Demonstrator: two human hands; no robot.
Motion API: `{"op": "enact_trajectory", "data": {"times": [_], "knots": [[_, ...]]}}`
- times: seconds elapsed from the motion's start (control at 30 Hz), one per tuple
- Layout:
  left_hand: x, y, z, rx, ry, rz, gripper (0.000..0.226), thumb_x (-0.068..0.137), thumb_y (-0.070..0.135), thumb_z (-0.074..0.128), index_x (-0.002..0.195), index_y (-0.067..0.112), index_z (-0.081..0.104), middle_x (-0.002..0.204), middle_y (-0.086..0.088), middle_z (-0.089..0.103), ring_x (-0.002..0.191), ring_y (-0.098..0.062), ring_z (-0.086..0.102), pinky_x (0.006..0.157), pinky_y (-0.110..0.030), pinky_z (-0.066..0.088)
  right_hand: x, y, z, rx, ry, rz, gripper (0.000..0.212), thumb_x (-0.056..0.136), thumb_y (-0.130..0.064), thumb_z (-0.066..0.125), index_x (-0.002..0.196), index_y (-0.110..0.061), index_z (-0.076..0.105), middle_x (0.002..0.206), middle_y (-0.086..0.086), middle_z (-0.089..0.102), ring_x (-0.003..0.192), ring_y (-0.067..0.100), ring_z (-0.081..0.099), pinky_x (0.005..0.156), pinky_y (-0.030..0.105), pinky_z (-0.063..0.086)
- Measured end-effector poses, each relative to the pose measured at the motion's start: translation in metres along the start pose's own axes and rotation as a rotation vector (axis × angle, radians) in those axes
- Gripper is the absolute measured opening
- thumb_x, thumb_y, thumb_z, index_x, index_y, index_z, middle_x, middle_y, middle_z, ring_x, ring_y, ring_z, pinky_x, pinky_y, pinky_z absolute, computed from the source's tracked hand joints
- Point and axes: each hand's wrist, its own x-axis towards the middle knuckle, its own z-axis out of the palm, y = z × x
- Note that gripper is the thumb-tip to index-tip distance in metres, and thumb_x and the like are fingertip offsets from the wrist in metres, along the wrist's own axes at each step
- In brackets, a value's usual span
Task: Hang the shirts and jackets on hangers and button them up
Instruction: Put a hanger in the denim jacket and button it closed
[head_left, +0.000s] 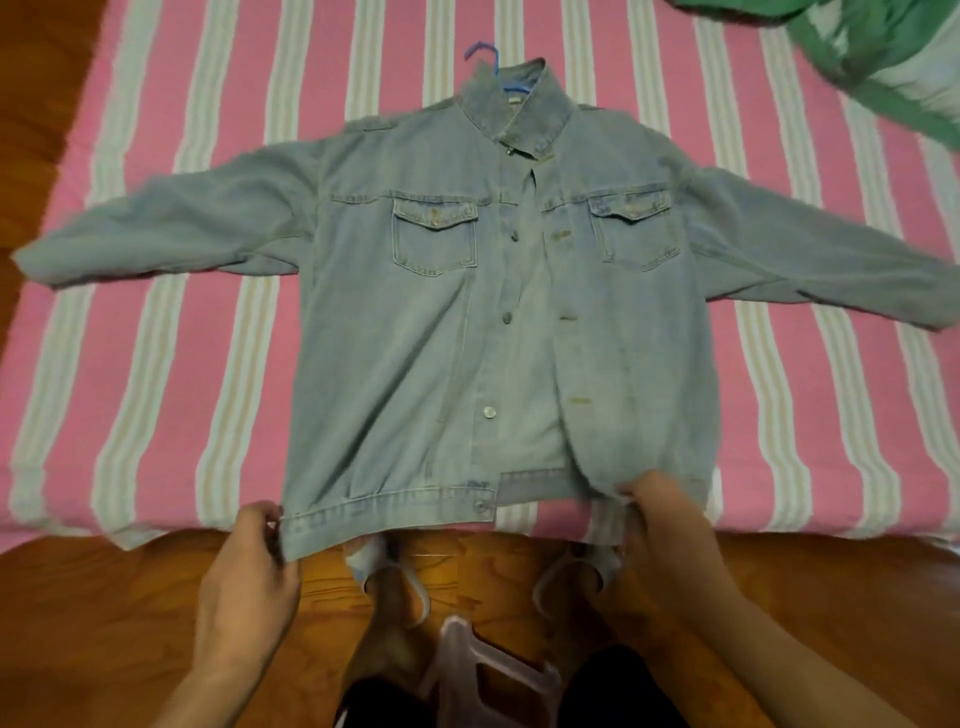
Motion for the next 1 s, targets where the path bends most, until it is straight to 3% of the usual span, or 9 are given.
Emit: {"op": "enact_trajectory", "data": {"times": [0.13,0.23,0.3,0.4,0.53,0.6,0.77,0.9,1.0], "knots": [[-0.001,-0.017,0.017,0.038,-0.112,0.048,0.043,0.087,0.002,0.067,0.124,0.015,0.05,0.115,-0.014,0.068,0.106,-0.037,0.066,0.08,-0.043,0.052,-0.026,-0.021,0.03,0.011,-0.025,-0.052,0.013,0.09,-0.02,0.057,0.102,-0.021,0.061,0.091,-0.006,0.051,0.083,0.01,0.042,0.075,0.026,0.042],[-0.008,-0.01,0.043,0.221,-0.001,0.093,0.065,0.075,0.002,0.07,0.136,0.007,0.048,0.122,-0.023,0.052,0.113,-0.046,0.05,0.091,-0.054,0.048,-0.023,-0.025,0.048,0.0,-0.033,-0.029,0.03,0.094,-0.029,0.041,0.109,-0.019,0.064,0.099,-0.001,0.06,0.092,0.016,0.051,0.084,0.035,0.048],[-0.022,0.009,0.054,0.277,0.093,0.234,0.064,0.073,0.008,0.07,0.134,0.01,0.052,0.126,-0.022,0.047,0.113,-0.045,0.047,0.093,-0.057,0.044,-0.024,-0.025,0.055,-0.079,-0.221,-0.154,0.039,0.092,-0.029,0.037,0.12,-0.022,0.064,0.112,-0.003,0.064,0.105,0.016,0.055,0.095,0.037,0.05],[-0.035,0.034,0.076,0.325,-0.097,0.533,0.068,0.073,0.018,0.077,0.133,0.028,0.048,0.133,-0.01,0.046,0.122,-0.034,0.046,0.1,-0.051,0.043,-0.03,-0.003,0.058,-0.19,-0.403,-0.321,0.047,0.089,-0.021,0.049,0.135,-0.027,0.057,0.135,-0.007,0.058,0.128,0.017,0.049,0.109,0.041,0.044],[-0.016,0.057,0.105,0.447,-0.206,0.723,0.068,0.083,0.03,0.075,0.142,0.027,0.041,0.141,-0.008,0.044,0.13,-0.031,0.043,0.108,-0.046,0.042,-0.018,0.037,0.031,0.038,0.053,0.376,0.043,0.092,-0.013,0.062,0.134,-0.011,0.054,0.133,0.008,0.052,0.122,0.025,0.047,0.106,0.037,0.04],[0.002,0.066,0.113,0.491,-0.184,0.754,0.062,0.087,0.032,0.073,0.14,0.025,0.042,0.137,-0.009,0.046,0.125,-0.032,0.046,0.103,-0.046,0.045,0.0,0.055,0.015,0.123,0.107,0.605,0.05,0.096,-0.02,0.061,0.141,-0.006,0.046,0.135,0.016,0.049,0.125,0.032,0.044,0.106,0.046,0.039],[0.034,0.074,0.117,0.55,-0.277,0.848,0.059,0.075,0.027,0.084,0.126,0.027,0.053,0.119,0.002,0.058,0.107,-0.023,0.055,0.087,-0.038,0.051,0.043,0.066,0.003,0.432,-0.117,0.844,0.048,0.099,-0.032,0.058,0.14,-0.008,0.049,0.133,0.014,0.058,0.118,0.035,0.057,0.102,0.053,0.049],[0.018,0.093,0.102,0.288,-0.299,0.908,0.028,0.092,0.025,0.064,0.12,0.022,0.061,0.111,0.004,0.061,0.099,-0.016,0.059,0.083,-0.029,0.052,0.025,0.075,-0.011,0.367,0.002,0.824,0.029,0.099,-0.02,0.055,0.121,-0.001,0.057,0.107,0.015,0.062,0.098,0.035,0.057,0.082,0.047,0.049],[-0.006,0.111,0.109,0.294,-0.341,0.987,0.034,0.091,0.023,0.063,0.125,0.023,0.059,0.115,0.005,0.059,0.104,-0.017,0.057,0.086,-0.032,0.05,-0.005,0.093,-0.022,0.284,0.023,0.913,0.024,0.098,-0.019,0.057,0.114,0.0,0.057,0.101,0.019,0.061,0.094,0.039,0.057,0.077,0.048,0.049]]}}
